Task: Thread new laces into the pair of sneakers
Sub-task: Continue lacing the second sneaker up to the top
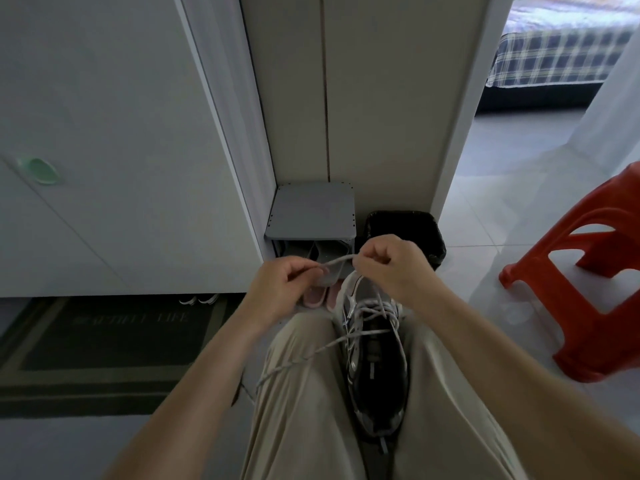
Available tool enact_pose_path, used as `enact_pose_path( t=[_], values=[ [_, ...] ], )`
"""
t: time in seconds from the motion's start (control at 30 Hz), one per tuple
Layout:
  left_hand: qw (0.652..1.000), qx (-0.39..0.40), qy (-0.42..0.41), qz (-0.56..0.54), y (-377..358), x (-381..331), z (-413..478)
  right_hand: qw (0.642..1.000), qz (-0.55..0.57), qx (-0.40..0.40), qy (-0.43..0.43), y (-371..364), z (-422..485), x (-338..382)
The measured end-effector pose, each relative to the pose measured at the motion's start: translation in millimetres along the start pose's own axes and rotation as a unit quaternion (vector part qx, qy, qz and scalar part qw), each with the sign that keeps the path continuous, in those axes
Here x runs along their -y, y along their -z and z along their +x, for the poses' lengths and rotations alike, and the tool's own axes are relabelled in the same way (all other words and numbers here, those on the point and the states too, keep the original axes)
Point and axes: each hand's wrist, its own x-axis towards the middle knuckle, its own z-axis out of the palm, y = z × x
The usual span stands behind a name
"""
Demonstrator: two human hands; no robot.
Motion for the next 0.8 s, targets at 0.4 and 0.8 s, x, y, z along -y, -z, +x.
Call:
enact_pose_path(
  t=[0.4, 0.8],
  values=[
    [0.996, -0.04, 0.074, -0.02, 8, 57, -9, 0.975, 0.215, -0.055, -0.029, 13, 9, 22],
    [0.99, -0.033, 0.083, 0.108, -2, 66, -35, 0.979, 0.177, -0.102, 0.008, 16, 22, 42]
  ],
)
